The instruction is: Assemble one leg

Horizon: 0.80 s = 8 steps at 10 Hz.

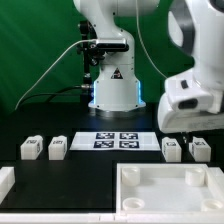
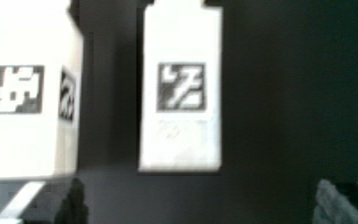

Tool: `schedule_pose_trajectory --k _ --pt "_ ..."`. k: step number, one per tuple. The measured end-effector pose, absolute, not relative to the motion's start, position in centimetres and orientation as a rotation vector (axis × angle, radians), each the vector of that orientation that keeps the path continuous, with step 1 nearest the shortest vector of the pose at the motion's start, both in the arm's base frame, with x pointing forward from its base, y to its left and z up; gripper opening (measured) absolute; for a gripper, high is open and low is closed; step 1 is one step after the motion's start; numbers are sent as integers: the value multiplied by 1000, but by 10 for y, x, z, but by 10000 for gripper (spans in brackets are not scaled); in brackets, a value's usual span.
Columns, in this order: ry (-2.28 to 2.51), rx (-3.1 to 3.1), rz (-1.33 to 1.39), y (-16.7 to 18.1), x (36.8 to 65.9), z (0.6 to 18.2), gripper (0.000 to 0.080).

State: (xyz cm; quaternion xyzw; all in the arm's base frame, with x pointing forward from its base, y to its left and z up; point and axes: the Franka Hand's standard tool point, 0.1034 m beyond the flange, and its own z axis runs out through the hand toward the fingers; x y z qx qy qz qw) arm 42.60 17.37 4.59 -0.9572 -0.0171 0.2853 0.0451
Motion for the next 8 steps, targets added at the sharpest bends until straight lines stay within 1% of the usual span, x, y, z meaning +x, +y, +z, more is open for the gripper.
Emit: schedule_pose_trajectory --k 2,3,4,6,8 --pt "-70 -2841 1123 175 420 40 649" --pt "-81 -2784 1261 175 417 40 649" --pt "-79 -2777 1265 176 422 36 649" --pt "-68 -2781 1272 177 420 35 649" --pt "-46 -2774 1338 182 404 22 649"
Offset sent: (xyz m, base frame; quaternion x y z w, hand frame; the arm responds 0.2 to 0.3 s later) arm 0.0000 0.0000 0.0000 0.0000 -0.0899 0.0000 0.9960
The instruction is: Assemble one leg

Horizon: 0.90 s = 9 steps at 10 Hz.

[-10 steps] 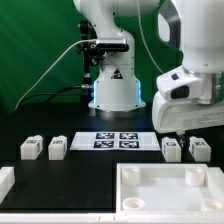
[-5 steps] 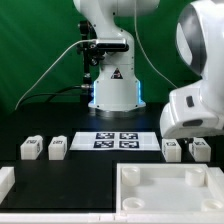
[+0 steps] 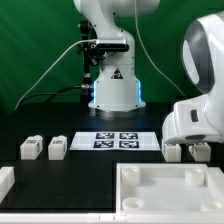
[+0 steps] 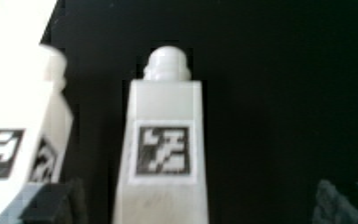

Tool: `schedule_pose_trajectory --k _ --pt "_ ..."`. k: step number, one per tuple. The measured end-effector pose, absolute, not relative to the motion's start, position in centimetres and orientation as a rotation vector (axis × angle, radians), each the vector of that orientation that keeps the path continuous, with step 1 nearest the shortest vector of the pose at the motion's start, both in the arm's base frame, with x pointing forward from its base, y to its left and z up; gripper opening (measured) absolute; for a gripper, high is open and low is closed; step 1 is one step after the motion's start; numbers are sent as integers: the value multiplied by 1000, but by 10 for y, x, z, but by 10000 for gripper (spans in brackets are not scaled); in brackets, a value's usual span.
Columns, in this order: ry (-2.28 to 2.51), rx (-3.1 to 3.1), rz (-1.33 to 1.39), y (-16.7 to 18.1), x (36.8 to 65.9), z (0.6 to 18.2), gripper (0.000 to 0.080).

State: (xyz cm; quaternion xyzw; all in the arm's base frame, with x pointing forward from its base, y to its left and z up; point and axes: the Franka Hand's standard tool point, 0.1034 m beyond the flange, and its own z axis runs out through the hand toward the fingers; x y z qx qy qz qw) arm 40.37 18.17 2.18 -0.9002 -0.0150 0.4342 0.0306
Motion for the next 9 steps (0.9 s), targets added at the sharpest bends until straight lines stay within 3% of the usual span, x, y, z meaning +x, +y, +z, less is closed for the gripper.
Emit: schedule_pose_trajectory --k 4,6,7,8,9 --pt "-57 -2761 1383 183 388 11 649" --pt "-57 -2760 1384 183 388 11 388" --pt "-57 -2760 1384 183 388 11 388" --pt "-57 -2760 1384 183 388 11 289" --pt "-57 -2760 1384 183 388 11 289"
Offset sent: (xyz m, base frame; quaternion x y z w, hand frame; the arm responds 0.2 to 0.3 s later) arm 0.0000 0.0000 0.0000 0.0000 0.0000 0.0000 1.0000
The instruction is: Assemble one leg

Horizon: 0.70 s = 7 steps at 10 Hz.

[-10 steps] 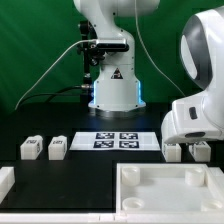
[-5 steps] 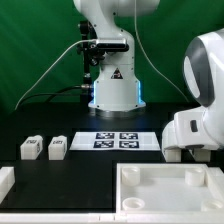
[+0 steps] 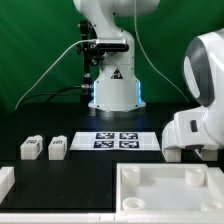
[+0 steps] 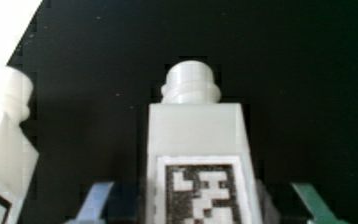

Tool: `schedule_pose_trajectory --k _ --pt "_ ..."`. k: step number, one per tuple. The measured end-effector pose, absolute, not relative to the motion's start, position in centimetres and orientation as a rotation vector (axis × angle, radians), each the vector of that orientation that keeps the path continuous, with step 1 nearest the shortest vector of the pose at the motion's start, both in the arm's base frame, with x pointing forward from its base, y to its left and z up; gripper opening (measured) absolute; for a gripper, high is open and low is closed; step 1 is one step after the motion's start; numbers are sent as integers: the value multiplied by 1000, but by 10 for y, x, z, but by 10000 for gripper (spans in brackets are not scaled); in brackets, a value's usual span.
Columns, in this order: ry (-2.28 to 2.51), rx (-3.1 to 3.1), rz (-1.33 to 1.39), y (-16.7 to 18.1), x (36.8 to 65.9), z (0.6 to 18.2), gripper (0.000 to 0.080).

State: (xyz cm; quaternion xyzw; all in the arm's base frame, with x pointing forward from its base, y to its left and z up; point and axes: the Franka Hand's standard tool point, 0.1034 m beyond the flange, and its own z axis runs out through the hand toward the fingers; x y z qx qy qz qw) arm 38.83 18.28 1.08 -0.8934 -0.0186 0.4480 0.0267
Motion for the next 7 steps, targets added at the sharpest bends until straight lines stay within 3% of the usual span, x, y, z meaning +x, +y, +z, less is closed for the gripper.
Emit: schedule_pose_trajectory --k 7 --pt "-105 -2743 1379 179 394 16 291"
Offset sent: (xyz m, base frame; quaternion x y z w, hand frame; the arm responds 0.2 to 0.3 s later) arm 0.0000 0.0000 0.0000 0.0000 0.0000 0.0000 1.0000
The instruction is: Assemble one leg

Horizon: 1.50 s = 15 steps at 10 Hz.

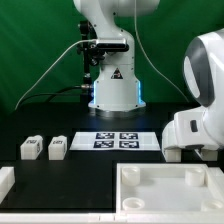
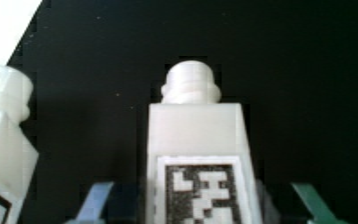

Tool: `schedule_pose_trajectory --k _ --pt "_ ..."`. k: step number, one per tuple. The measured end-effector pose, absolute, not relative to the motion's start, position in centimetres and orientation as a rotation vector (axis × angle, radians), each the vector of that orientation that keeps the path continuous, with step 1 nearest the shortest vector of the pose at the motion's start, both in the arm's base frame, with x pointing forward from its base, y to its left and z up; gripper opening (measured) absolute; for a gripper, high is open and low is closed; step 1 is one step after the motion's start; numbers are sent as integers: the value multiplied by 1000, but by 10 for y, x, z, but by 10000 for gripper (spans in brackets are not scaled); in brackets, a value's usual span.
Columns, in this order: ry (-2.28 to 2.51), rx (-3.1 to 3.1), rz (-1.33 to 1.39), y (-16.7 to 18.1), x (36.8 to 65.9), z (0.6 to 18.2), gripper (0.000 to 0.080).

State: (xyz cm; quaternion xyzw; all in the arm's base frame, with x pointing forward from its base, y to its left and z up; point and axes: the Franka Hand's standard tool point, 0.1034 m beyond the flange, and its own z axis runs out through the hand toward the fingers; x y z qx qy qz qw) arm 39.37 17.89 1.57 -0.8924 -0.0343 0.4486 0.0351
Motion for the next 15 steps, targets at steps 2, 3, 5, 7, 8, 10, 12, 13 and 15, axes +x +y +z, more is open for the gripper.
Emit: schedule_pose_trajectory --k 2,3,5,7,8,10,12,13,15 --pt "-163 -2729 1302 159 440 65 291" --pt "-169 -2729 1268 153 457 78 291" --pt "-148 -2864 869 138 497 118 291" --pt "-129 -2946 589 132 498 125 291" --pt "-118 -2980 399 132 504 122 291" --pt "-115 -3007 119 126 514 120 291" --pt "-212 -3003 -187 98 561 122 291" --pt "-222 -2988 -381 95 589 139 291" --pt "-211 -2951 -668 88 603 141 291"
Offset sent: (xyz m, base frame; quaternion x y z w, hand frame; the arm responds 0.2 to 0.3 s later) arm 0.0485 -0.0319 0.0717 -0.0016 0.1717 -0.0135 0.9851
